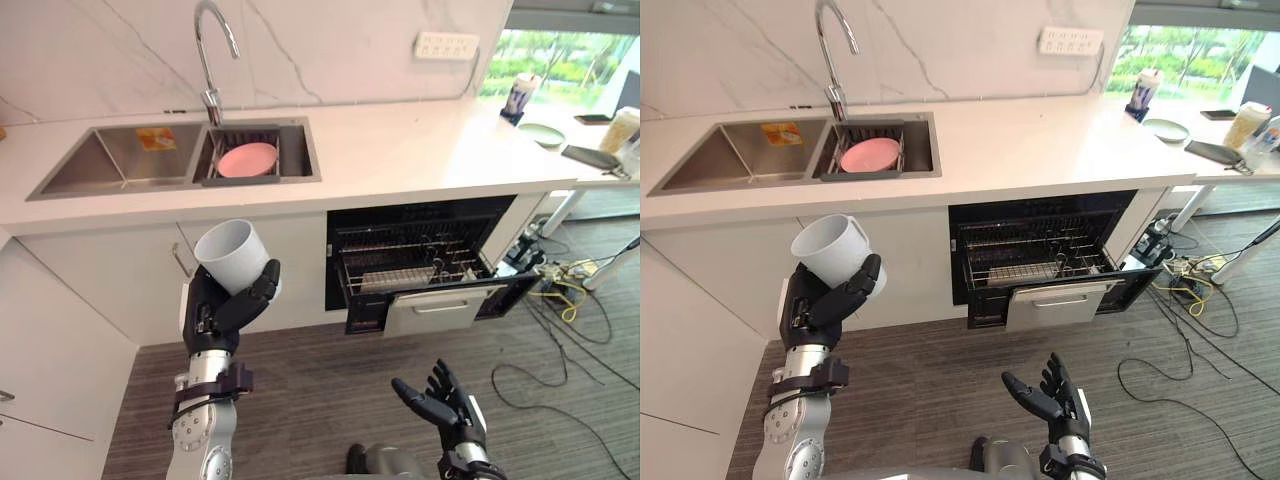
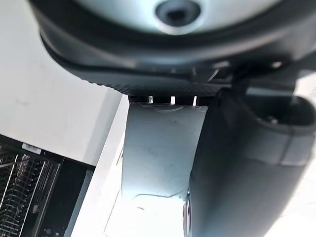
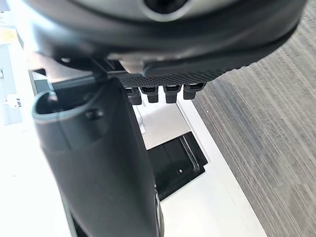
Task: Walk over to the sink, pick up the cup, carry it to the dishwasher, place the cup inside the dishwasher, then close the dishwasher door
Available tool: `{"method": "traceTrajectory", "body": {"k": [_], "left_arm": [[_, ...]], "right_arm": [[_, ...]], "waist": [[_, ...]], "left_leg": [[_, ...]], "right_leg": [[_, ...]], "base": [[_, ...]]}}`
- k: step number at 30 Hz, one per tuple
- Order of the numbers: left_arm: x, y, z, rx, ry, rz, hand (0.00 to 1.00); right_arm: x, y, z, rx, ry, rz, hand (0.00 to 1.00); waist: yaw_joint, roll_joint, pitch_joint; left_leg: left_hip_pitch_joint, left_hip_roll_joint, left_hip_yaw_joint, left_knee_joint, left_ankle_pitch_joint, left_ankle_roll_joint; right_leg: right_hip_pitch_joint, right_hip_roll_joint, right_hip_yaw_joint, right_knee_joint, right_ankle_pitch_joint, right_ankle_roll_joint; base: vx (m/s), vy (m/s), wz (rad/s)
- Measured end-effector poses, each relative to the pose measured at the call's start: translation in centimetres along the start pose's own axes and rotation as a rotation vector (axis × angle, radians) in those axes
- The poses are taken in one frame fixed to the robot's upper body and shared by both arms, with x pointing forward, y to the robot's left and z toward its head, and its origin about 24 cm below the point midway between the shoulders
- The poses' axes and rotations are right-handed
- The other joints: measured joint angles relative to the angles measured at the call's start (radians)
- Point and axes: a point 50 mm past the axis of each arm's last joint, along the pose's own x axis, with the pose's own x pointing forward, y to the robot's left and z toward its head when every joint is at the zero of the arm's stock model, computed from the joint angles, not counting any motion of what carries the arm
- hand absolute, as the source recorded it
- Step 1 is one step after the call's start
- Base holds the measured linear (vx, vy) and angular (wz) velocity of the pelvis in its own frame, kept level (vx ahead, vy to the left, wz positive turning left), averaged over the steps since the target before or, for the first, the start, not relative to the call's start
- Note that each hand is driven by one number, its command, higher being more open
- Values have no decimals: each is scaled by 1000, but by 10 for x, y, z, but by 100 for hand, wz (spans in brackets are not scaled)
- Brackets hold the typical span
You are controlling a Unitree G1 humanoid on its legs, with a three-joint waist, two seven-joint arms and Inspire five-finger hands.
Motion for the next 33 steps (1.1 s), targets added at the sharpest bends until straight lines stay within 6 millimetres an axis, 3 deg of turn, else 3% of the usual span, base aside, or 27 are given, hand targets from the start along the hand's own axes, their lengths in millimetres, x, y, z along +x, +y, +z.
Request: {"method": "traceTrajectory", "body": {"k": [1,3,5,8,10,12,13,14,15,16,18,21,24,26,28,30,32,33], "left_arm": [[0,-8,2,-26,-14,-18,0],[1,-20,10,-66,-58,-50,0],[1,-28,18,-80,-106,-88,0],[0,-29,22,-78,-141,-98,0],[0,-29,22,-81,-139,-94,0],[-2,-28,21,-81,-133,-91,0],[-3,-28,20,-81,-129,-89,0],[-6,-25,19,-80,-122,-79,0],[-10,-25,17,-86,-113,-66,0],[-13,-20,16,-75,-100,-47,0],[-15,-17,15,-73,-95,-37,0],[-15,-18,15,-86,-95,-38,0],[-10,-30,18,-112,-114,-99,0],[-5,-38,19,-129,-131,-139,0],[2,-42,24,-122,-162,-164,0],[3,-41,25,-92,-170,-150,0],[6,-42,28,-58,-188,-136,0],[9,-38,30,-34,-204,-112,0]], "right_arm": [[-5,-2,7,-1,-33,-20,100],[-9,-4,23,-6,-105,-43,100],[-9,-2,41,2,-184,-52,100],[-6,-3,63,5,-282,-53,100],[-3,-6,74,4,-323,-61,100],[-3,-10,85,6,-368,-75,100],[-3,-11,87,7,-379,-77,100],[-5,-10,92,6,-399,-72,100],[-6,-8,94,6,-413,-64,100],[-10,2,94,27,-421,-35,100],[-18,12,100,45,-465,6,100],[-26,22,116,66,-546,42,100],[-34,19,116,68,-566,24,100],[-35,18,112,68,-549,14,100],[-33,24,111,86,-546,31,100],[-32,27,110,85,-539,54,100],[-26,36,112,85,-544,99,100],[-21,46,118,80,-563,160,100]], "waist": [[0,14,7],[4,28,1],[4,25,-13],[21,21,-40],[22,13,-48],[25,2,-43],[29,2,-43],[36,8,-46],[38,20,-57],[31,-11,-55],[31,-29,-56],[29,-34,-57],[22,-54,-65],[13,-52,-67],[-3,-74,-53],[-3,-69,-57],[-3,-56,-64],[0,-55,-63]], "left_leg": [[-74,57,-2,229,42,2],[-190,144,5,467,75,2],[-249,173,30,481,38,17],[-254,159,59,207,-12,14],[-235,108,38,-41,-4,3],[-230,46,-18,-271,69,-2],[-228,40,-28,-306,105,-6],[-212,37,-46,-352,200,-23],[-191,39,-37,-335,255,-86],[-183,27,-10,-258,194,-60],[-189,24,16,-196,143,-42],[-168,16,66,-176,96,-34],[-161,-7,88,-151,41,-21],[-156,-16,94,-162,35,-19],[-110,-43,137,-175,29,-13],[-79,-34,186,-165,20,-5],[-82,-14,172,-165,21,-4],[-86,4,168,-183,21,-4]], "right_leg": [[48,17,-8,-10,-26,-9],[89,38,-8,-12,-61,-19],[114,39,15,-26,-72,-30],[146,25,92,-78,-55,-5],[153,-2,137,-100,-50,3],[174,-50,208,-135,-43,16],[182,-58,228,-143,-43,22],[196,-66,267,-147,-51,54],[206,-64,293,-148,-67,92],[227,-89,321,-159,-71,111],[237,-106,356,-178,-61,131],[240,-126,378,-189,-45,161],[243,-157,380,-170,-60,197],[136,-150,376,22,-63,199],[-13,-176,341,306,-31,179],[-28,-196,268,321,-5,162],[-10,-189,201,222,4,162],[20,-170,148,94,20,166]], "base": [[262,-141,7],[286,-69,-3],[336,-13,-32],[313,60,-72],[375,194,-55],[295,242,-60],[276,271,-81],[284,308,-86],[304,343,-103],[213,276,-73],[128,223,-61],[62,176,-48],[9,116,-22],[-8,106,-25],[29,146,-52],[80,120,-85],[93,45,-108],[41,-24,-116]]}}
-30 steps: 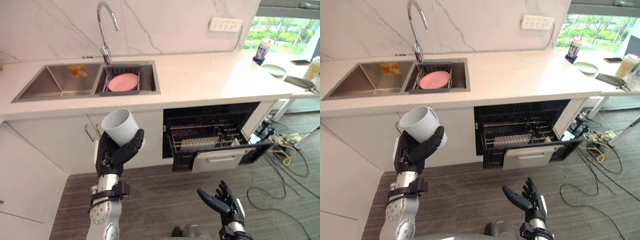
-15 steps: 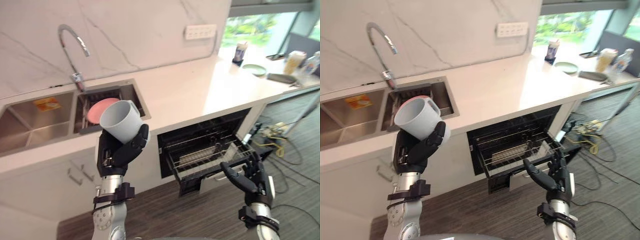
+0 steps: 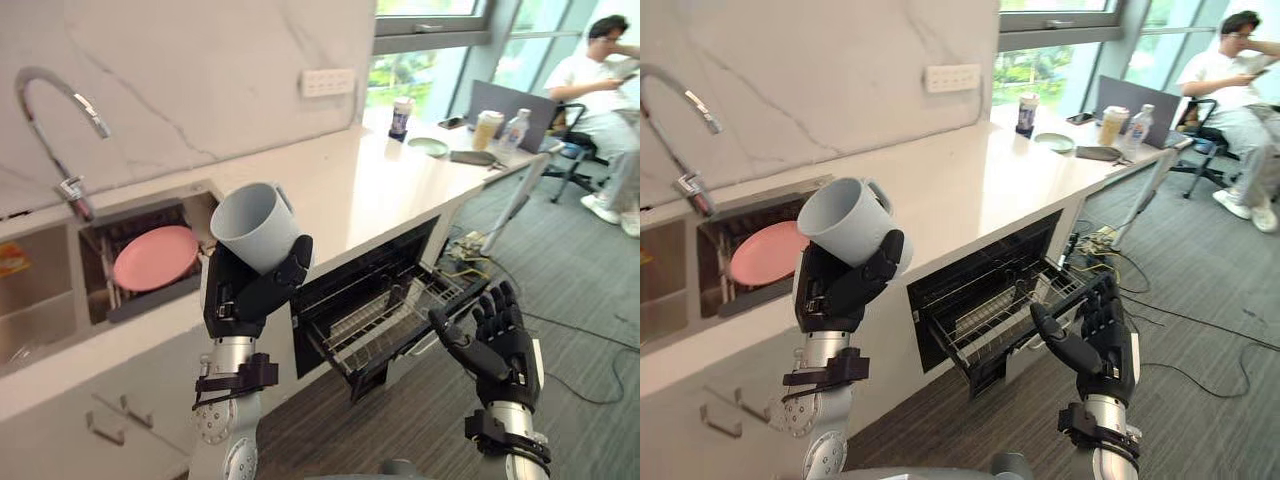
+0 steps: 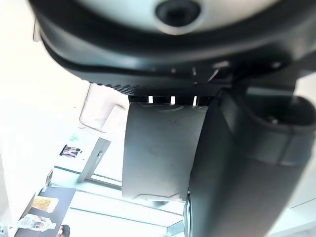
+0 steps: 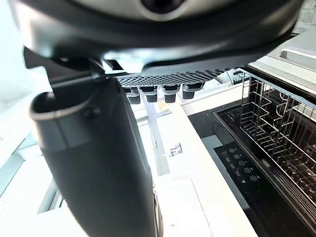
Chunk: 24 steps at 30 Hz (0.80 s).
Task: Walk over to the sink, pick up the cup, carry it to the dishwasher, place the cup inside the dishwasher, then close the dishwasher door
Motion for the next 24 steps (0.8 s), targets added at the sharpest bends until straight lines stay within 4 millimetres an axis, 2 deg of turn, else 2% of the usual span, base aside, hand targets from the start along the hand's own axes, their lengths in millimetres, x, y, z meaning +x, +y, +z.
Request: {"method": "traceTrajectory", "body": {"k": [1,3,4,6,9,14,19,24], "left_arm": [[3,4,0,26,1,12,0],[8,8,-5,74,18,20,0],[10,8,-9,119,32,21,0],[9,8,-13,181,53,25,0],[10,9,-12,262,36,52,0],[8,11,-17,408,45,111,0],[10,11,-27,533,61,129,0],[11,5,-30,628,41,100,0]], "right_arm": [[6,5,3,6,-23,34,100],[13,4,9,1,-58,54,100],[17,0,14,-4,-79,50,100],[19,-6,18,14,-95,33,100],[27,0,23,75,-133,70,100],[39,27,38,149,-207,267,100],[48,46,52,207,-257,416,100],[50,62,53,240,-228,536,100]], "waist": [[-1,1,2],[-3,2,12],[-10,1,33],[-12,3,35],[-10,5,34],[-1,19,34],[-1,24,31],[0,26,30]], "left_leg": [[-2,10,0,-17,0,0],[9,10,2,-31,1,-2],[33,2,2,-40,1,-2],[48,-5,0,-50,2,-1],[36,-12,0,-63,7,1],[20,-19,1,-82,28,-5],[20,-17,6,-99,35,-9],[20,-26,11,-125,48,-2]], "right_leg": [[41,22,-25,-124,31,10],[89,33,-33,-244,73,12],[123,33,-37,-276,82,15],[163,31,-46,-329,99,17],[193,34,-55,-424,137,12],[187,42,-52,-469,161,13],[187,50,-49,-491,173,12],[187,49,-46,-523,201,4]], "base": [[8,-24,-113],[-27,-8,-60],[-54,15,-25],[-47,31,2],[-61,15,0],[-8,0,0],[0,0,0],[-22,-1,-2]]}}
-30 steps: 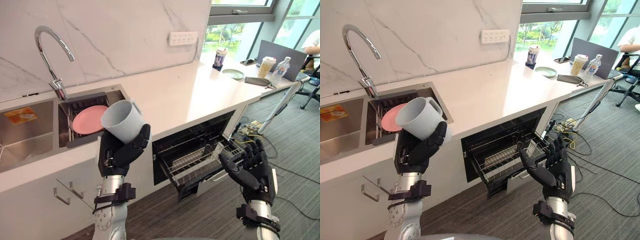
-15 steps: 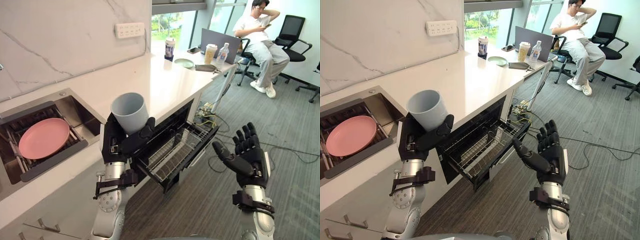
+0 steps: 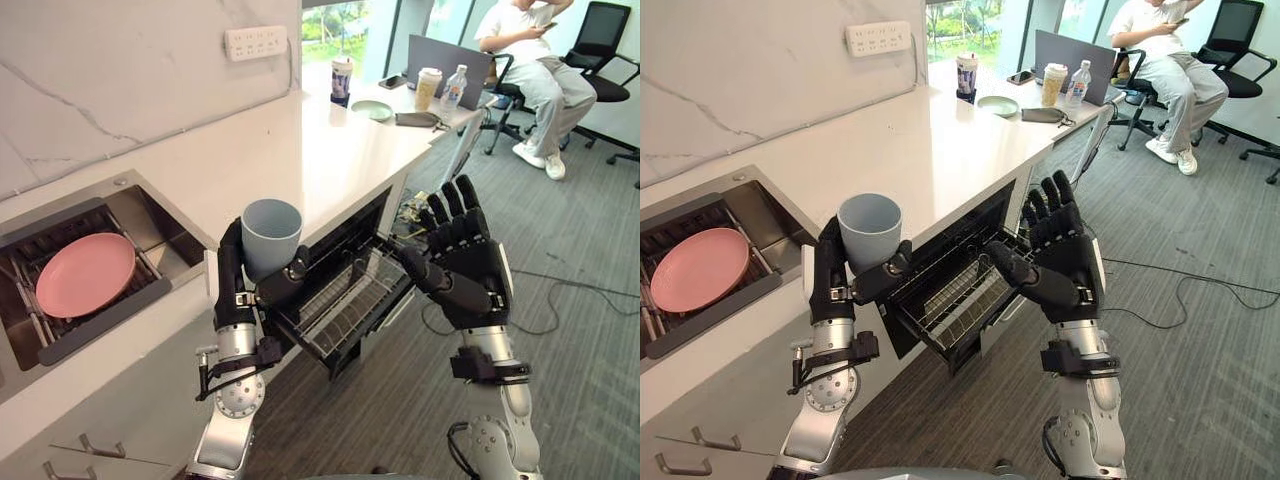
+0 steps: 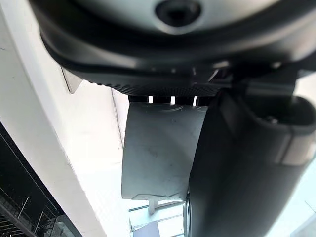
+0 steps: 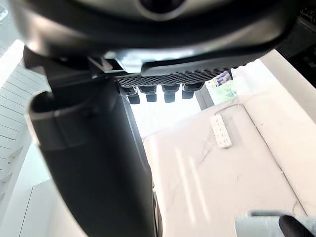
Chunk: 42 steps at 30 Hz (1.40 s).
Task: Walk over to the sink, pick up the cup, carry it to the dishwasher, place the cup inside the dishwasher, then close the dishwasher door
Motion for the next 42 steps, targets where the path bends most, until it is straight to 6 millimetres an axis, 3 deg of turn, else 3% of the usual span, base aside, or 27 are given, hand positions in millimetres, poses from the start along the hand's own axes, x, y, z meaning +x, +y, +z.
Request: {"method": "traceTrajectory", "body": {"k": [4,9,19,30,31,42], "left_arm": [[2,-8,1,30,-19,-38,0],[-3,-19,-4,29,7,-85,0],[-13,-38,-1,69,-30,-191,0],[-16,-42,1,103,-59,-232,0],[-16,-42,2,100,-63,-234,0],[-19,-46,6,124,-102,-268,0]], "right_arm": [[4,11,-8,38,62,80,100],[5,23,-22,76,159,144,100],[4,37,-38,47,271,166,100],[8,40,-43,-5,310,113,100],[9,41,-43,-6,309,108,0],[10,31,-42,-63,330,24,0]], "waist": [[3,2,-2],[4,24,-17],[3,26,-41],[3,24,-54],[4,23,-55],[5,22,-68]], "left_leg": [[0,-11,-10,-15,12,6],[6,-16,-16,-42,32,5],[7,-22,-24,-71,68,-2],[-4,-24,-24,-71,74,-2],[-4,-24,-24,-72,74,-2],[-3,-25,-25,-74,74,-1]], "right_leg": [[6,-7,-8,-12,2,0],[6,-8,-14,-15,4,0],[0,-7,-19,-15,5,1],[-11,-8,-16,-15,9,1],[-11,-8,-16,-15,9,1],[-11,-9,-17,-15,9,1]], "base": [[-46,-12,8],[-54,-33,4],[-87,-46,2],[-39,-16,0],[0,0,0],[-25,-13,0]]}}
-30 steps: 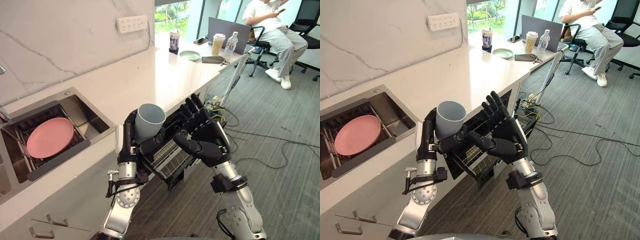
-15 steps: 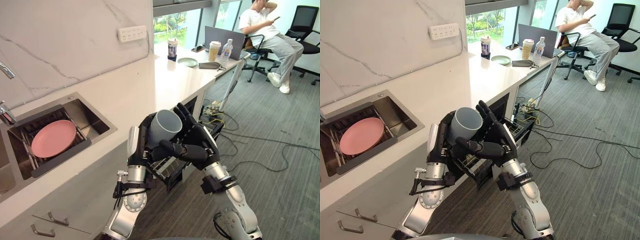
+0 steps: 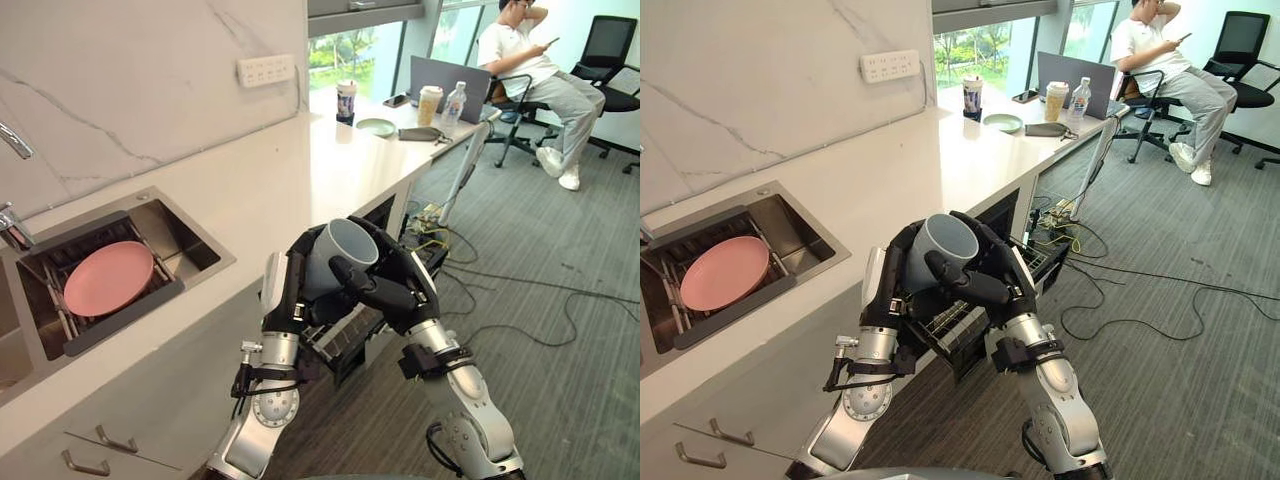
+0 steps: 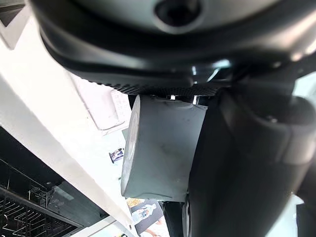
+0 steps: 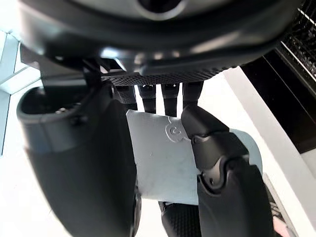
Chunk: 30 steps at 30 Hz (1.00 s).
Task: Walk over to the sink, pick up the cup, carry it to the dishwasher, place the cup inside the dishwasher, then close the dishwasher door
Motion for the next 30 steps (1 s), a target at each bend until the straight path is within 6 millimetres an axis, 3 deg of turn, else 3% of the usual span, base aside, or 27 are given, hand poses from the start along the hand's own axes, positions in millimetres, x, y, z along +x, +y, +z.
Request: {"method": "traceTrajectory", "body": {"k": [9,10,30], "left_arm": [[0,1,-1,6,3,1,0],[0,1,-1,7,4,1,100],[1,6,0,-108,58,51,100]], "right_arm": [[0,1,-1,2,3,5,0],[0,2,-1,3,3,4,0],[3,9,-4,54,-5,-50,0]], "waist": [[1,-4,-4],[1,-5,-4],[2,-16,-11]], "left_leg": [[0,0,-3,-1,1,1],[0,0,-4,-2,2,1],[3,-5,-9,-28,13,-2]], "right_leg": [[2,0,-4,-1,0,0],[2,0,-5,-1,0,0],[2,1,-12,-10,0,0]], "base": [[0,0,0],[0,0,0],[-3,-3,1]]}}
